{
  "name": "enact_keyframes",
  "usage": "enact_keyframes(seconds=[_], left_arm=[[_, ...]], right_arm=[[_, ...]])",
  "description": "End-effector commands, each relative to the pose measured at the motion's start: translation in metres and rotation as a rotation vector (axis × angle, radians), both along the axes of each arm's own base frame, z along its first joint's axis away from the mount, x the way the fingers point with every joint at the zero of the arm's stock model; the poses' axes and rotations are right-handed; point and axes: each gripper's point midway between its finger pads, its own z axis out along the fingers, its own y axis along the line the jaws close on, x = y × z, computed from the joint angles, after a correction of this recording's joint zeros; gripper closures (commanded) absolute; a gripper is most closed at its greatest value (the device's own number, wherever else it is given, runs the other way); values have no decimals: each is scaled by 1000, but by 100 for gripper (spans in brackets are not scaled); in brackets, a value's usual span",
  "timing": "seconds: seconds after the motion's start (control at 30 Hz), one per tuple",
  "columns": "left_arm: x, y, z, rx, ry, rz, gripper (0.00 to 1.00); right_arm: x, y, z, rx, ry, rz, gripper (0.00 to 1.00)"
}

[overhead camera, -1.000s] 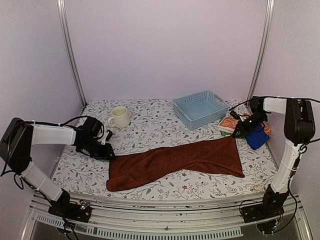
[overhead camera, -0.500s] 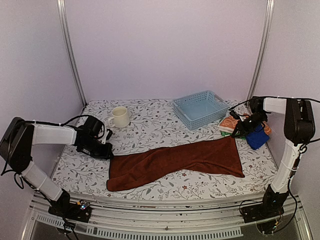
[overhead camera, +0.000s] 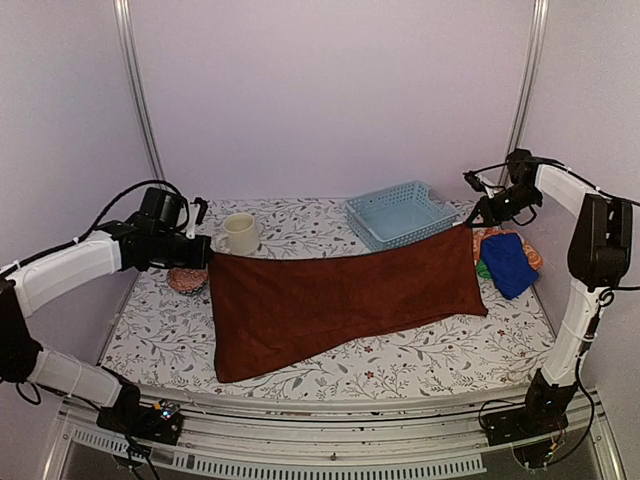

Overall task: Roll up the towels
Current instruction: Flatten out the towel at the center of the board.

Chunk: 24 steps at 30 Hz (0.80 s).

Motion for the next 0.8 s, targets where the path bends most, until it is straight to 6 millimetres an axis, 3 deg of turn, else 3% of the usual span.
enact_keyframes(seconds=[0.0,0.13,0.3,0.4,0.57,0.7,0.77], left_arm=[[7,18,81,33,-196,42,100],[6,25,140,26,-332,54,100],[-1,33,180,23,-431,72,100],[-10,36,193,15,-465,75,100],[-31,41,202,-24,-498,75,100],[-61,42,210,-93,-536,47,100],[-78,42,213,-129,-549,24,100]], right_arm=[[11,1,88,29,-182,-1,97],[14,1,158,24,-347,-11,97],[3,-7,216,-1,-509,-46,97],[-8,-9,229,3,-542,-51,97],[-36,-9,229,-1,-566,-38,97],[-77,3,228,27,-588,27,97],[-108,14,233,52,-622,86,96]])
